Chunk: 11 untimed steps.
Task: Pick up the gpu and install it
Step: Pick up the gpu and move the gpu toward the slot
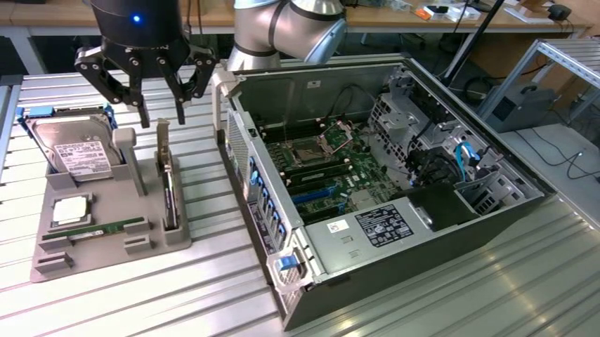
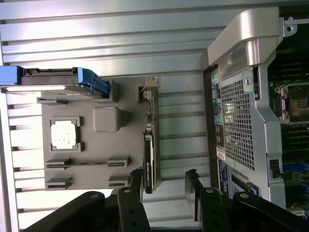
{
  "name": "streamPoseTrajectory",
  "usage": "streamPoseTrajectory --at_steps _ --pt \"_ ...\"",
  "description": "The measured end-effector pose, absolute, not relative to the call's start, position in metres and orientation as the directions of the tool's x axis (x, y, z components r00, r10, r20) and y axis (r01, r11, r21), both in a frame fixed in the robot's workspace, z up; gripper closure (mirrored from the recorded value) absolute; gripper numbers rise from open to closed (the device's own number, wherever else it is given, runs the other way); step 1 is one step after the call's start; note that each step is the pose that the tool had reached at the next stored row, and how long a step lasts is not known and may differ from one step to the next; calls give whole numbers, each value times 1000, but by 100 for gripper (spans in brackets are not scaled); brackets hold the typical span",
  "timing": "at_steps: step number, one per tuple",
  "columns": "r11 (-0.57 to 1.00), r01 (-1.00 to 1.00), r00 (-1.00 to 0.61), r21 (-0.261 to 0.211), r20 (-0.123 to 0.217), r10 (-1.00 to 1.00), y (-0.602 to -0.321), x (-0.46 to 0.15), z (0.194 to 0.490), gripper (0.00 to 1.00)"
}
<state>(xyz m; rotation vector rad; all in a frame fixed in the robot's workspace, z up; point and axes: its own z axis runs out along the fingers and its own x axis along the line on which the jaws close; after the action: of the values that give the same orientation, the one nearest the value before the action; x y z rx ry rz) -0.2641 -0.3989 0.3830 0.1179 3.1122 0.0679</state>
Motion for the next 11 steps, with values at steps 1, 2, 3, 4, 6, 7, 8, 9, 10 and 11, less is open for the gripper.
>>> streamPoseTrajectory --at_steps 1,2,3,4,6,7,8,9,10,11 --pt "996 75 -997 45 -25 76 -399 -264 383 52" --pt "996 75 -997 45 -25 76 -399 -264 383 52" --pt "996 75 -997 45 -25 76 -399 -264 383 52" --pt "996 75 -997 45 -25 76 -399 -264 382 52" --pt "996 75 -997 45 -25 76 -399 -265 382 52" --pt "996 75 -997 45 -25 76 -399 -265 382 52" --pt "996 75 -997 45 -25 76 -399 -265 382 52" --pt "996 75 -997 45 -25 76 -399 -265 381 52" --pt "996 75 -997 45 -25 76 -399 -265 381 52" --pt "996 75 -997 45 -25 76 -399 -265 381 52"
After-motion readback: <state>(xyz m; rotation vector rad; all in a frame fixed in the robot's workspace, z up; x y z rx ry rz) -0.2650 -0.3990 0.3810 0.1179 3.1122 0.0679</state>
